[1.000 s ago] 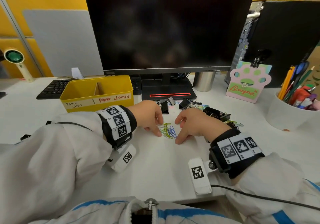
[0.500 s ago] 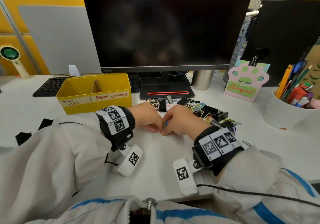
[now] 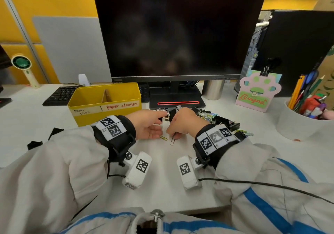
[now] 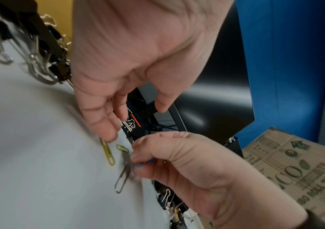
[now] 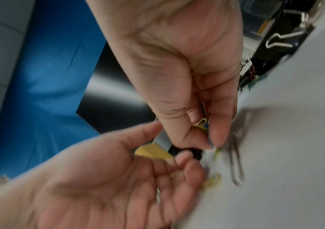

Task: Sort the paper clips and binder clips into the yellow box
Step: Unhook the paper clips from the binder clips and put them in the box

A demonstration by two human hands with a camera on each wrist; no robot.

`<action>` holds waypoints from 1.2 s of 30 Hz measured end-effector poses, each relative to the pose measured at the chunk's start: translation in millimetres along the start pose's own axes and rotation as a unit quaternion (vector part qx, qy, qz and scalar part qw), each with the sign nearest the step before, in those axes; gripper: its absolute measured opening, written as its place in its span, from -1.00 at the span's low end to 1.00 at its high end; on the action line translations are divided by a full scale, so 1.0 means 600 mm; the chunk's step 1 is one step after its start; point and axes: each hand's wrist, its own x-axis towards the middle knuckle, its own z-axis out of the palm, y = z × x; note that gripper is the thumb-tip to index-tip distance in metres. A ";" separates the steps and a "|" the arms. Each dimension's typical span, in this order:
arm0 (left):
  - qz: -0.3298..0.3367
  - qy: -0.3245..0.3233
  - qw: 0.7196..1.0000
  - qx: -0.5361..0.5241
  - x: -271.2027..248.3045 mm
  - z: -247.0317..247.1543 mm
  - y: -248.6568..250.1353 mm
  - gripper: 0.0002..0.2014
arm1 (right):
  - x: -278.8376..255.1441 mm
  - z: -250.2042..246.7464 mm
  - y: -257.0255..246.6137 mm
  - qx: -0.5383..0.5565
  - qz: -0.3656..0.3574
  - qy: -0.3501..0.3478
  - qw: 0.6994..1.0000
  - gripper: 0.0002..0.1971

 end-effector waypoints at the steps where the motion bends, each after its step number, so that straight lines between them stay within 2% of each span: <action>1: -0.013 -0.015 0.999 -0.039 -0.001 -0.003 0.001 -0.41 | -0.001 -0.007 -0.003 0.020 -0.007 0.000 1.000 -0.83; 4: -0.054 -0.055 0.986 -0.147 -0.003 -0.007 0.003 -0.34 | -0.007 -0.026 -0.018 0.089 -0.064 0.015 0.994 -0.83; 6: -0.059 -0.073 0.974 -0.208 -0.004 -0.005 0.002 -0.38 | -0.017 -0.033 -0.031 0.115 -0.124 0.007 0.986 -0.79; 9: -0.053 -0.108 0.954 -0.276 -0.007 -0.001 0.000 -0.52 | -0.031 -0.044 -0.048 0.052 -0.187 -0.022 0.981 -0.72; 11: -0.050 -0.094 0.952 -0.288 -0.010 -0.004 -0.001 -0.59 | -0.032 -0.051 -0.045 0.047 -0.195 -0.028 0.979 -0.76; 14: -0.056 -0.068 0.963 -0.255 -0.008 -0.012 -0.002 -0.64 | -0.029 -0.055 -0.029 0.093 -0.195 0.021 0.976 -0.87; 17: -0.036 -0.047 0.985 -0.161 -0.001 -0.017 -0.002 -0.66 | -0.014 -0.055 -0.015 0.101 -0.160 0.062 0.980 -0.89; 19: 0.012 -0.002 0.999 -0.040 0.000 -0.014 -0.002 -0.65 | -0.006 -0.050 -0.003 0.058 -0.123 0.044 0.990 -0.85; 20: 0.035 0.017 0.999 0.017 -0.002 -0.011 -0.003 -0.64 | -0.003 -0.045 0.005 0.030 -0.130 0.028 0.991 -0.81; 23: 0.076 0.062 0.985 0.140 -0.002 -0.007 -0.005 -0.54 | -0.009 -0.027 0.026 -0.073 -0.171 -0.056 0.981 -0.65; 26: 0.089 0.084 0.967 0.222 0.002 -0.009 -0.006 -0.32 | -0.018 -0.024 0.038 -0.123 -0.156 -0.114 0.973 -0.40; 27: 0.092 0.085 0.965 0.230 0.005 -0.012 -0.006 -0.26 | -0.018 -0.025 0.041 -0.119 -0.155 -0.115 0.974 -0.39; 29: 0.100 0.086 0.959 0.252 0.013 -0.013 -0.003 -0.22 | -0.014 -0.024 0.048 -0.095 -0.160 -0.101 0.977 -0.52; 30: 0.109 0.085 0.949 0.284 0.014 -0.015 -0.002 -0.26 | -0.013 -0.023 0.051 -0.087 -0.164 -0.089 0.979 -0.60; 33: 0.161 0.047 0.887 0.431 0.019 -0.021 -0.003 -0.55 | -0.014 -0.023 0.051 -0.077 -0.174 -0.059 0.980 -0.77; 36: 0.208 -0.016 0.859 0.468 0.014 -0.022 -0.009 -0.66 | -0.017 -0.024 0.047 -0.071 -0.175 -0.054 0.981 -0.84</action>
